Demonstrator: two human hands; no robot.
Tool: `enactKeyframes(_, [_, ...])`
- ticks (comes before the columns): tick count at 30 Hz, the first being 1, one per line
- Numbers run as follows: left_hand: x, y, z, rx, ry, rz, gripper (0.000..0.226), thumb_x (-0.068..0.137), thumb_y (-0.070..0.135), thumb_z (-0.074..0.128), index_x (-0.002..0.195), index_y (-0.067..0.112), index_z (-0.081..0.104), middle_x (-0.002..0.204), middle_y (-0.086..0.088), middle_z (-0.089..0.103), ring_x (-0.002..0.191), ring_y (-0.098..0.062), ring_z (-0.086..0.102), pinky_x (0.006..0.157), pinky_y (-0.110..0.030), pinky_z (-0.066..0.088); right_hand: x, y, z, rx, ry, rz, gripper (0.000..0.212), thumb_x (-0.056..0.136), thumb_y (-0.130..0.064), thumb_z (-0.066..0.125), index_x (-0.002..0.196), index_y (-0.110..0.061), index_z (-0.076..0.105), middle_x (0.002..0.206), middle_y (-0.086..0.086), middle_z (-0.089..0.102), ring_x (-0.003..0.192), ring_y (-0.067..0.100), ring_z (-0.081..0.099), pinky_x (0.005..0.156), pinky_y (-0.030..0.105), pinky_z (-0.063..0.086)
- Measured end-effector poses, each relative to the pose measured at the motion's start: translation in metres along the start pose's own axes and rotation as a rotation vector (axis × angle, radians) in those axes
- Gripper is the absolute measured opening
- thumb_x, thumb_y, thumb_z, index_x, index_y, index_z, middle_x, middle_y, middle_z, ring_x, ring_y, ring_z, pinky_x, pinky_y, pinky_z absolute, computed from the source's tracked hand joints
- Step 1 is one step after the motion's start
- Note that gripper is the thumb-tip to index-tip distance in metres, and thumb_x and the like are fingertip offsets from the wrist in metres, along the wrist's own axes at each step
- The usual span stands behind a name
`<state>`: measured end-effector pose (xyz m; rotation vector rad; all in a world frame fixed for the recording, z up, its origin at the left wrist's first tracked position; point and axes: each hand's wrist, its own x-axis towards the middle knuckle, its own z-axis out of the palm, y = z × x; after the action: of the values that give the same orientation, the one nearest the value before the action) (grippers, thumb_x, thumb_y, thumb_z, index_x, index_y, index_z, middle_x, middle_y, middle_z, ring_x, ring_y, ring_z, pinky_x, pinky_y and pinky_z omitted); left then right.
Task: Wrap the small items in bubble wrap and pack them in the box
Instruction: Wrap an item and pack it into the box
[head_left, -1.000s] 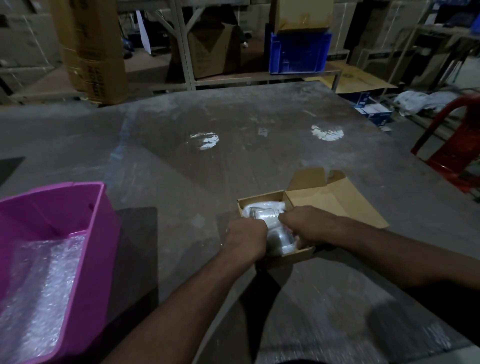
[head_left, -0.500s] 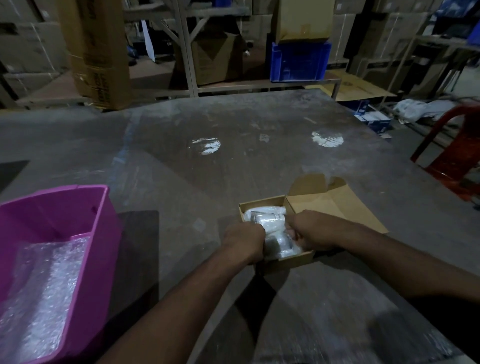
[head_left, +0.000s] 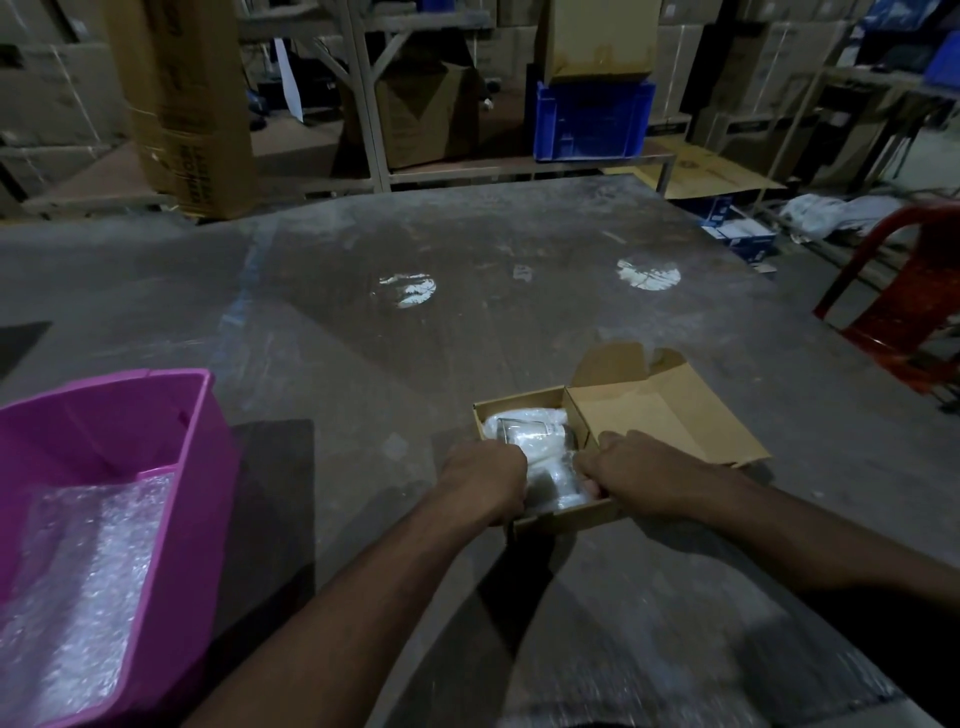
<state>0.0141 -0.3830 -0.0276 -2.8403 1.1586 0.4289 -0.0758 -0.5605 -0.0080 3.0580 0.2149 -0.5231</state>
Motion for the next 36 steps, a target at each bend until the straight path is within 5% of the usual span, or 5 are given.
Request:
enactKeyframes(9, [-0.006, -0.004, 0.0, -0.055, -0.022, 0.03, 0.023, 0.085, 0.031, 0.067, 0.1, 0.017, 0.077, 0.101, -0.003, 0.073, 0.097, -0.025, 0.067, 0.074, -0.032, 0.05, 0.002, 0.012, -0.019, 0.297, -0.322, 0.058, 0.008, 0.095, -0.015, 0.052, 0.099, -0.023, 0.052, 0.102, 0.002, 0.059, 0.088, 0.017, 0.053, 0.083, 0.04, 0.046])
enactKeyframes(13, [-0.007, -0.016, -0.003, -0.165, 0.098, -0.013, 0.02, 0.083, 0.034, 0.071, 0.094, 0.02, 0.079, 0.097, -0.001, 0.074, 0.091, -0.023, 0.07, 0.071, -0.03, 0.051, 0.006, 0.021, -0.022, 0.568, -0.064, 0.112, 0.022, 0.094, -0.009, 0.052, 0.104, -0.024, 0.065, 0.101, -0.004, 0.074, 0.095, 0.015, 0.066, 0.087, 0.036, 0.052])
enactKeyframes(18, [-0.008, -0.013, 0.001, -0.232, 0.321, -0.027, 0.032, 0.088, 0.022, 0.068, 0.118, 0.032, 0.073, 0.126, 0.005, 0.066, 0.112, -0.02, 0.064, 0.085, -0.03, 0.051, 0.029, 0.01, 0.006, 0.215, 0.343, -0.025, 0.042, 0.087, -0.001, 0.056, 0.122, -0.021, 0.07, 0.121, -0.004, 0.068, 0.111, 0.018, 0.051, 0.088, 0.032, 0.047])
enactKeyframes(28, [-0.006, -0.008, 0.015, -0.097, 0.334, 0.103, 0.028, 0.096, 0.026, 0.051, 0.11, 0.022, 0.075, 0.118, -0.004, 0.064, 0.11, -0.023, 0.056, 0.087, -0.034, 0.048, 0.038, -0.001, 0.033, -0.051, 0.417, -0.059, 0.033, 0.082, -0.014, 0.063, 0.113, -0.025, 0.071, 0.116, 0.002, 0.061, 0.109, 0.025, 0.051, 0.076, 0.037, 0.042])
enactKeyframes(36, [-0.002, -0.006, 0.018, -0.033, 0.301, 0.048, 0.03, 0.096, 0.024, 0.051, 0.117, 0.021, 0.072, 0.118, -0.006, 0.067, 0.111, -0.027, 0.058, 0.09, -0.038, 0.053, 0.04, -0.001, 0.025, 0.095, 0.331, -0.018, 0.033, 0.077, -0.009, 0.057, 0.103, -0.025, 0.071, 0.104, -0.002, 0.071, 0.106, 0.023, 0.057, 0.082, 0.04, 0.048])
